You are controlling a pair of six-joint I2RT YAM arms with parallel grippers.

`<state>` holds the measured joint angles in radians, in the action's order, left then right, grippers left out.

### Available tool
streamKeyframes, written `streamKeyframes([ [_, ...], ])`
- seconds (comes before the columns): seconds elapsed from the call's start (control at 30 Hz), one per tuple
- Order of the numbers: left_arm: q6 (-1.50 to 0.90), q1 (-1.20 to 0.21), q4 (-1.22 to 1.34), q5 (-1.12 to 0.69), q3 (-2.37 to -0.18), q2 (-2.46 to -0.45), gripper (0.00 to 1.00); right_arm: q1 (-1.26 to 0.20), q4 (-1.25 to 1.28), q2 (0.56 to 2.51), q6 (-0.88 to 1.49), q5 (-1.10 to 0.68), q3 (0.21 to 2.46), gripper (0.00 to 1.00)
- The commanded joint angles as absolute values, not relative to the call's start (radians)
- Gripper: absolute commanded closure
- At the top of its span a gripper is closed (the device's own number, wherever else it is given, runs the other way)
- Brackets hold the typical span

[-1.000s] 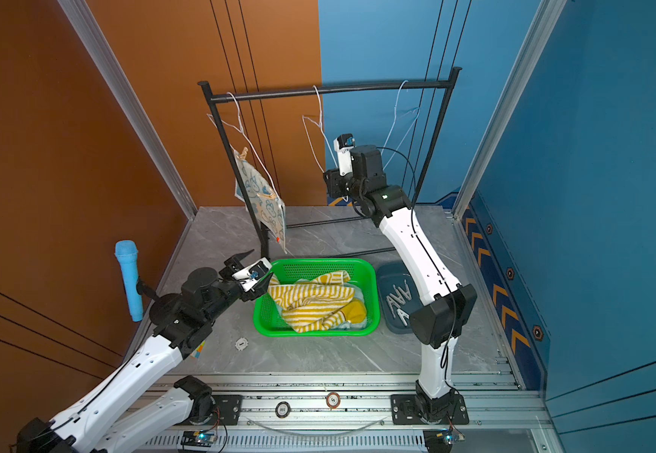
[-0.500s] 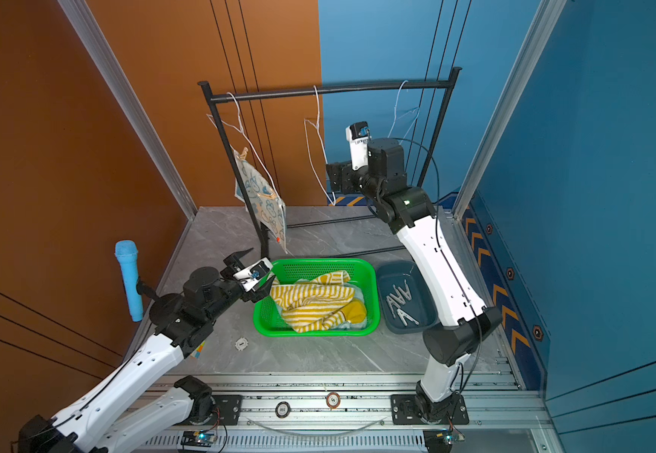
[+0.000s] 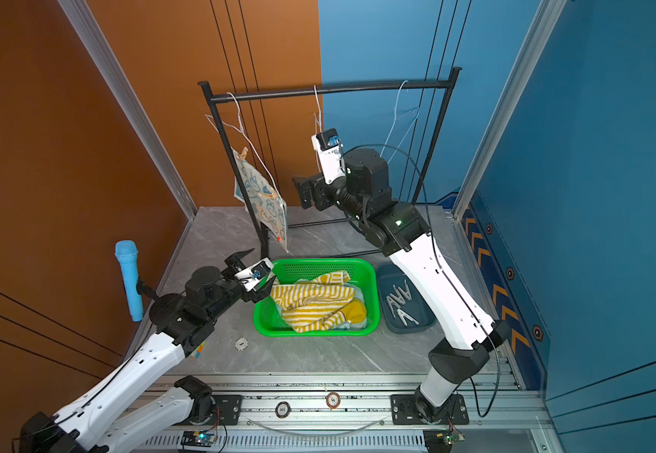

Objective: Remove the clothespins securing towels to the hanger
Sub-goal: Pick up the hanger from the clothesline.

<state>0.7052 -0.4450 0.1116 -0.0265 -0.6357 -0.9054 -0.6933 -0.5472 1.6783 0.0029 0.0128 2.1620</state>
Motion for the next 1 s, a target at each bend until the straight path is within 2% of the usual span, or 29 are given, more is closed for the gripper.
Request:
streamKeyframes([
  [0.0,0.686,-0.442,0.101,-0.038,-0.649,-0.905,0.02,-0.732,-0.525,1.736,0.0,0.017,2.198,0.0],
  [0.2,0.684,-0.442,0.097,-0.046,-0.652,-0.904,0.02,-0.753,-0.494,1.851,0.034,-0.019,2.272,0.02],
  [0.73,0.663,-0.443,0.095,-0.082,-0.656,-0.902,0.02,-0.707,-0.464,2.156,0.149,-0.056,2.514,0.22],
  [0.97,0.663,-0.441,0.094,-0.086,-0.658,-0.909,0.02,-0.664,-0.445,2.213,0.184,-0.083,2.549,0.38],
])
